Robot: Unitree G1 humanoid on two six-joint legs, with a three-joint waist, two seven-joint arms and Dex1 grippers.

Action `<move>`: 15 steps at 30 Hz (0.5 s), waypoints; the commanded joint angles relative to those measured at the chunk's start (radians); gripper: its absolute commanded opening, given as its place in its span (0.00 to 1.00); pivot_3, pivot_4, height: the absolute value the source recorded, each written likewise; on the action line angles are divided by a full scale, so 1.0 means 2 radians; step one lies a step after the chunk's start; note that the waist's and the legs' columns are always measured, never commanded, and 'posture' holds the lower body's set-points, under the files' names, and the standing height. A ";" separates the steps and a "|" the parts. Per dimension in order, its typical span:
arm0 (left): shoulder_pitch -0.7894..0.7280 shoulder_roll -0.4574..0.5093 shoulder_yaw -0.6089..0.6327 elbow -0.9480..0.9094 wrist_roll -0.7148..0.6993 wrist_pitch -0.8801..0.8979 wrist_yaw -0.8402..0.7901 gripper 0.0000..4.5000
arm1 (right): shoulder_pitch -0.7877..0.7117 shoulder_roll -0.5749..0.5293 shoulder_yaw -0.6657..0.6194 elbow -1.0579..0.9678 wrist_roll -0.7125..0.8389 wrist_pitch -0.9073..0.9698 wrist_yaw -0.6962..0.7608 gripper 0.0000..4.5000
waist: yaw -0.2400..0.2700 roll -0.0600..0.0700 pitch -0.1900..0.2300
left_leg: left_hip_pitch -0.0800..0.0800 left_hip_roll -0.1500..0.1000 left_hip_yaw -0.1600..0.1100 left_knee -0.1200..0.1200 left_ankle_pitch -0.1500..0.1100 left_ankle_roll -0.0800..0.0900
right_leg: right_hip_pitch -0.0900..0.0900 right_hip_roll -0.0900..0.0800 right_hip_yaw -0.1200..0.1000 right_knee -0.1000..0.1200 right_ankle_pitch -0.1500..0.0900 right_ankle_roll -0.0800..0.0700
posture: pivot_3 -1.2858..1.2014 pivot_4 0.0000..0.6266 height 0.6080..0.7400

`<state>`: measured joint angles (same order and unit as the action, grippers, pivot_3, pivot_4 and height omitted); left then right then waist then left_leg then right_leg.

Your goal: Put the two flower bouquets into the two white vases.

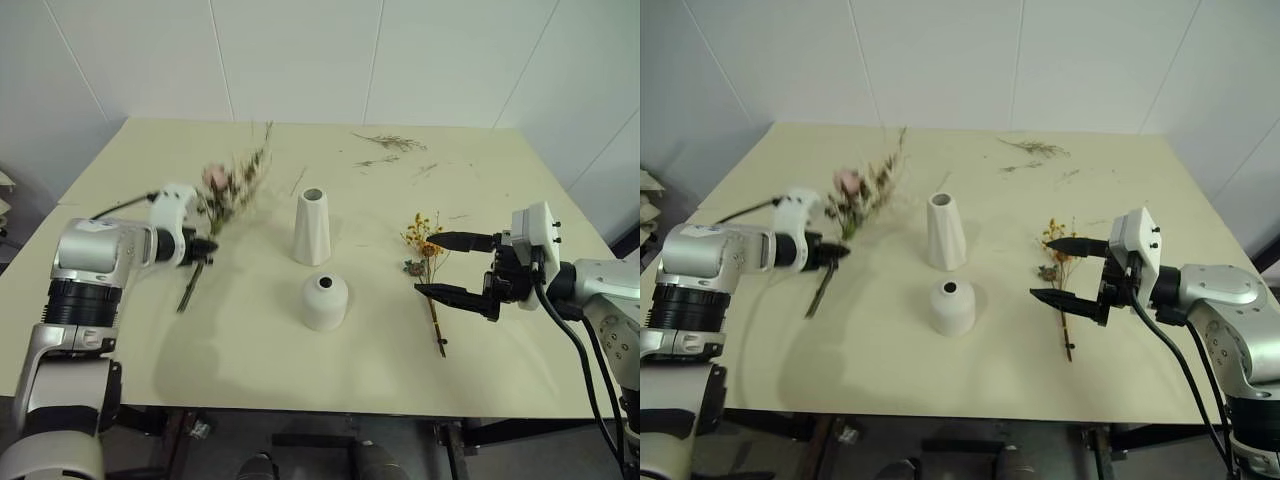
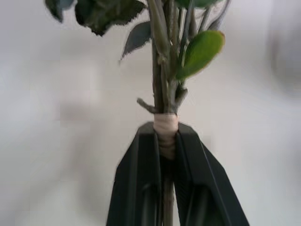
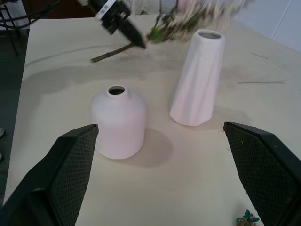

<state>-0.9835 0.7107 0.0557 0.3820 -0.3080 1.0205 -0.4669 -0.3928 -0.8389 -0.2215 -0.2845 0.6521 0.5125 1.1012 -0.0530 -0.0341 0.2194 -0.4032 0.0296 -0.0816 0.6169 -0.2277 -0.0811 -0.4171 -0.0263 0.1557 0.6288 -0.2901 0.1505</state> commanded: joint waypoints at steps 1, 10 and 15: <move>-0.057 -0.024 0.073 0.083 0.004 -0.207 0.027 0.02 | 0.009 -0.018 -0.026 -0.026 0.016 0.006 -0.001 1.00 | 0.001 0.000 0.000 | 0.000 0.000 0.000 0.000 0.000 0.000 | 0.000 0.000 0.000 0.000 0.000 0.000 | 0.52 0.24 1.00; -0.153 -0.095 0.122 0.260 -0.021 -0.496 -0.081 0.02 | 0.019 -0.021 -0.034 -0.039 0.016 0.007 -0.013 1.00 | 0.006 0.000 0.000 | 0.000 0.000 0.000 0.000 0.000 0.000 | 0.001 0.000 0.000 -0.001 0.000 0.001 | 0.52 0.24 1.00; -0.198 -0.127 0.140 0.316 -0.040 -0.536 -0.129 0.02 | 0.031 -0.022 -0.042 -0.051 0.019 0.007 -0.023 1.00 | 0.007 0.000 0.000 | -0.001 0.000 0.000 0.001 0.000 0.000 | 0.001 0.000 0.000 -0.001 0.001 0.001 | 0.52 0.24 1.00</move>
<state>-1.3292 0.4560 0.3122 1.0151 -0.3590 -0.0099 -0.6930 -0.3318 -0.8678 -0.2626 -0.3503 0.6668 0.5288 1.0641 -0.0391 -0.0343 0.2193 -0.4045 0.0289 -0.0812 0.6179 -0.2279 -0.0809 -0.4159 -0.0264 0.1559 0.6262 -0.2891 0.1522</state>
